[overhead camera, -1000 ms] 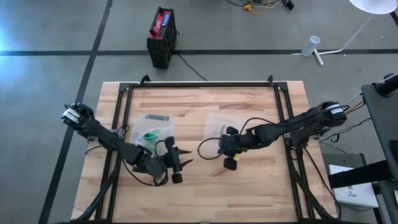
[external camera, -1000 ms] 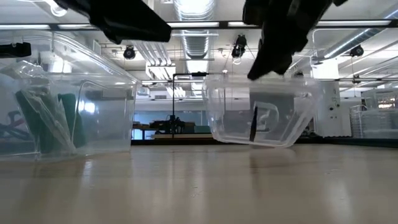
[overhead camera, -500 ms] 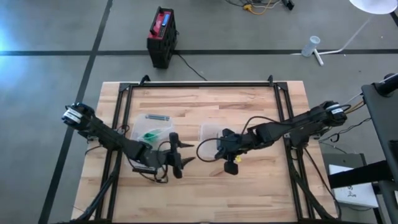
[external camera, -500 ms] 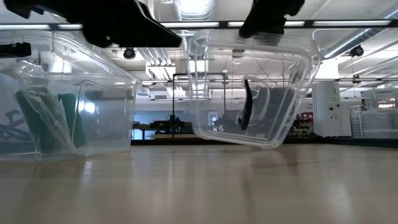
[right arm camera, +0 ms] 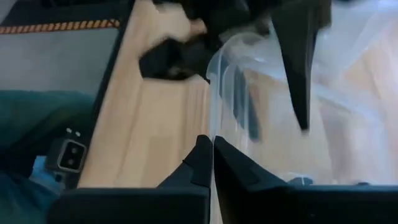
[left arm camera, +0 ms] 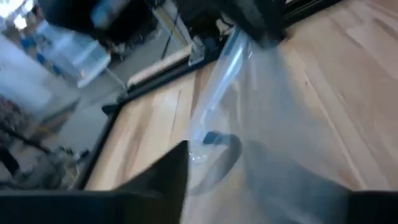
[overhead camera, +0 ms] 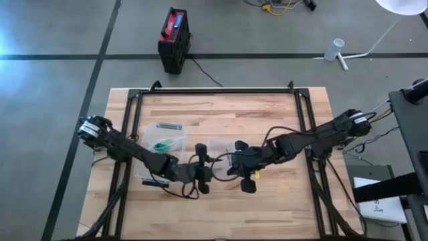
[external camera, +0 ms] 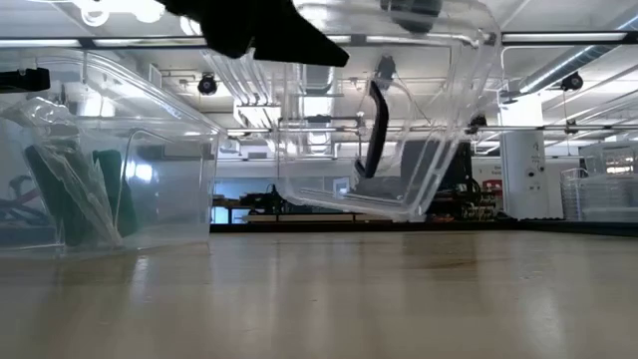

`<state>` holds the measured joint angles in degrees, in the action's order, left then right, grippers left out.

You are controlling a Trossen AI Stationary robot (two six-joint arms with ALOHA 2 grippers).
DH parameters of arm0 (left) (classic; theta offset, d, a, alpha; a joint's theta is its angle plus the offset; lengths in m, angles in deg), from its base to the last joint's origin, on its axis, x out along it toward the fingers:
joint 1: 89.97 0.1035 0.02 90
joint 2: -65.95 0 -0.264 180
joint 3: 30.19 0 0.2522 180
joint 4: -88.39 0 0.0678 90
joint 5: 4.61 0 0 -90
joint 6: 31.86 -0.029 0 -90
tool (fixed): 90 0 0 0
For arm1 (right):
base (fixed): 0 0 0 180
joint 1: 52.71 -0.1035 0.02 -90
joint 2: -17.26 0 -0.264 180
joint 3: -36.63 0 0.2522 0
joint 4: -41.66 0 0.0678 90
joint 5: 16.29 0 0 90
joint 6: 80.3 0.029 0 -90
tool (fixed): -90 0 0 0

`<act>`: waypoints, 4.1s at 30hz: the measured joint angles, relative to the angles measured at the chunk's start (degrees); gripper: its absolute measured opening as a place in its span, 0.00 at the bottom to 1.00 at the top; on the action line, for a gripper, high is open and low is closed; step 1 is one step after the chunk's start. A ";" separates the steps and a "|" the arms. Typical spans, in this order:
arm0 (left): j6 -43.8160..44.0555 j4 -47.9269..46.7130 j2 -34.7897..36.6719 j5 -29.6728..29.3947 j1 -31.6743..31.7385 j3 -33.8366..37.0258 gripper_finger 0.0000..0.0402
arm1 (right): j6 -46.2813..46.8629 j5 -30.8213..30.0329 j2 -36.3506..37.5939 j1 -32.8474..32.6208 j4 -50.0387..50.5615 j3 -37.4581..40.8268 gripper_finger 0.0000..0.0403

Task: Roll bandage
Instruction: Close the transparent bin

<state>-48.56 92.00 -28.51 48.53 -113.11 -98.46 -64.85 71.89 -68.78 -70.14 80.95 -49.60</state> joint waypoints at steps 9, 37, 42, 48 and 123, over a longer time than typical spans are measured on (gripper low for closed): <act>15.52 -2.66 -0.28 -6.55 0.05 -2.49 0.03 | -10.02 -27.19 0.53 -9.24 2.59 -5.70 0.18; 12.68 12.91 4.18 -14.38 -1.80 -2.11 0.01 | 6.43 -59.91 -6.91 -10.78 -3.70 2.08 0.50; 12.55 13.72 4.20 -13.84 -1.68 -2.11 0.01 | 6.53 -59.68 -7.85 -9.17 -4.87 2.10 0.46; 11.15 13.77 4.97 -14.09 -1.99 -2.13 0.01 | 5.97 -60.13 -7.74 -8.44 -4.87 2.00 0.27; 51.73 -90.09 12.67 35.55 12.89 -28.22 0.51 | -4.05 -24.44 0.70 -13.05 34.53 -20.42 0.06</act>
<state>3.17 1.91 -15.84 84.08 -100.22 -126.69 -68.91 47.45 -68.08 -83.19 115.48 -70.02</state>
